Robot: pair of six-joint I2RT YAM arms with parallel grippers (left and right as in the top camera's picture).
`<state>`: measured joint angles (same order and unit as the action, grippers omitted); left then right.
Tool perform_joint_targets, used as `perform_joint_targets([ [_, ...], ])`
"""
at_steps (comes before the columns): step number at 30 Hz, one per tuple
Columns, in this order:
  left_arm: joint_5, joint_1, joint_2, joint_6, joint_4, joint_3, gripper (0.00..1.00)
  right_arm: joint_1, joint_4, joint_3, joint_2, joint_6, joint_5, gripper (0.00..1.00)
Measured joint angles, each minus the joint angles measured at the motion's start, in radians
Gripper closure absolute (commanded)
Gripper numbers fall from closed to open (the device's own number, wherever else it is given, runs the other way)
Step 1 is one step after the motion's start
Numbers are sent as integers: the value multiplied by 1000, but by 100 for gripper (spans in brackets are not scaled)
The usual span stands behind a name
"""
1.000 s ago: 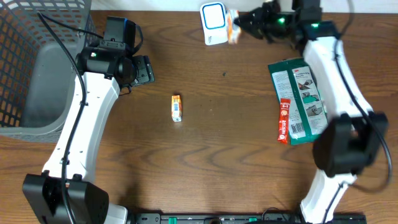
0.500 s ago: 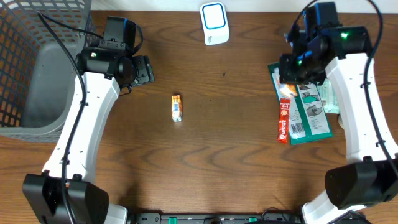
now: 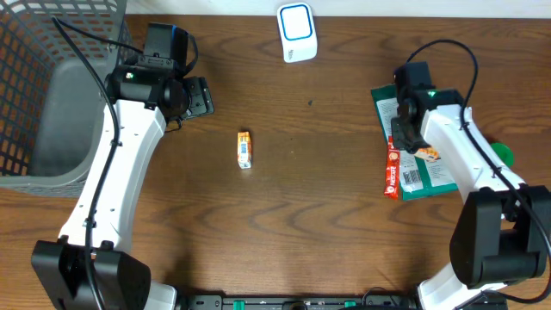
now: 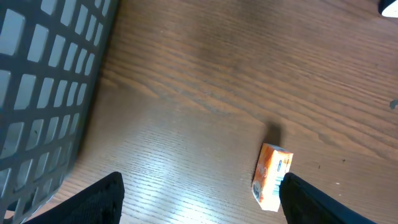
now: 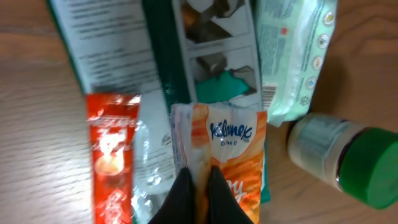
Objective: Scan the item barcode
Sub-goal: 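Lower the Kleenex pack onto the table and open the right gripper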
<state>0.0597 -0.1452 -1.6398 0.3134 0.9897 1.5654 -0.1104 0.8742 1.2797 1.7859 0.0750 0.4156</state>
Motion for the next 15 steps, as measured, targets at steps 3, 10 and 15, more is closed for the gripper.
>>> perform_joint_targets([
  [3, 0, 0, 0, 0, 0, 0, 20, 3, -43, -33, 0, -12, 31, 90],
  [10, 0, 0, 0, 0, 0, 0, 20, 28, -60, -72, 0, -30, 54, 17],
  [15, 0, 0, 0, 0, 0, 0, 20, 39, -69, -73, 0, -33, 50, 9],
])
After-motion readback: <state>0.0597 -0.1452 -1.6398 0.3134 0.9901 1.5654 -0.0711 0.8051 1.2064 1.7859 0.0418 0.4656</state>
